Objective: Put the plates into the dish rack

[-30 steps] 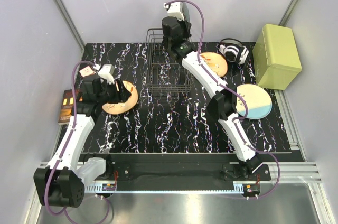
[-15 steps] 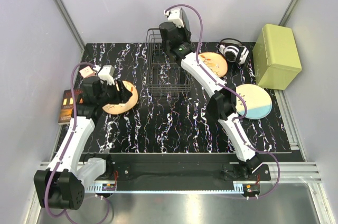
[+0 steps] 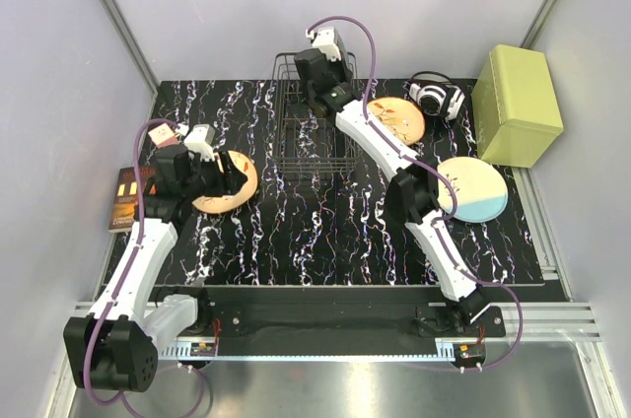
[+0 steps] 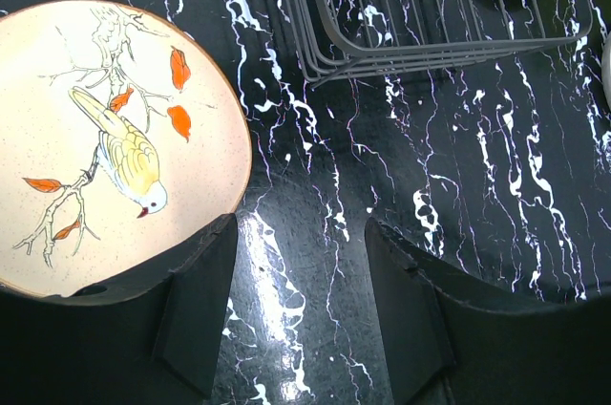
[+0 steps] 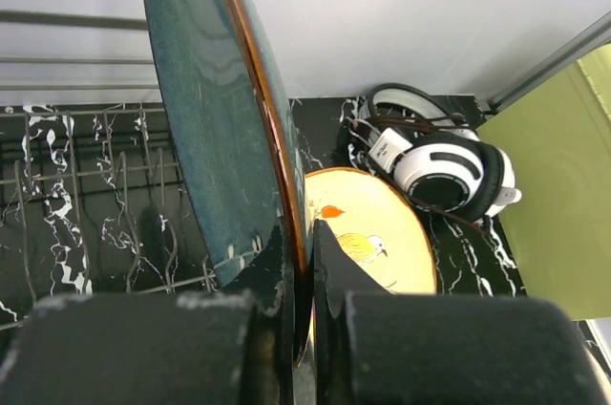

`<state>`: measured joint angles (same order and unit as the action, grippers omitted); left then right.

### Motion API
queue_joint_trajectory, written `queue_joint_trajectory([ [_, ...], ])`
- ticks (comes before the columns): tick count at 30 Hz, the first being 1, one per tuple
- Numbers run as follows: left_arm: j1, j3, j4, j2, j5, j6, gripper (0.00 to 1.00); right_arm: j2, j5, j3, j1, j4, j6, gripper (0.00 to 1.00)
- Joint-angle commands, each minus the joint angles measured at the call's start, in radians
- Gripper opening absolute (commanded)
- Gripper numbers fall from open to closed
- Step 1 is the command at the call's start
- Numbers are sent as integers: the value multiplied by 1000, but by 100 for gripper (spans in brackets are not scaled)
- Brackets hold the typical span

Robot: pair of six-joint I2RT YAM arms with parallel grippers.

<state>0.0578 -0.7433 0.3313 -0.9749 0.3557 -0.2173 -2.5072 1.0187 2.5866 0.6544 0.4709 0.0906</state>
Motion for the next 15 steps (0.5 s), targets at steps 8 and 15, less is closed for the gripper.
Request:
queue_joint_trajectory([
  [8, -7, -5, -51, -2, 14, 9, 60, -57, 40, 98, 10, -106, -86, 0],
  [15, -10, -13, -38, -15, 5, 10, 62, -67, 29, 106, 10, -103, -80, 23],
])
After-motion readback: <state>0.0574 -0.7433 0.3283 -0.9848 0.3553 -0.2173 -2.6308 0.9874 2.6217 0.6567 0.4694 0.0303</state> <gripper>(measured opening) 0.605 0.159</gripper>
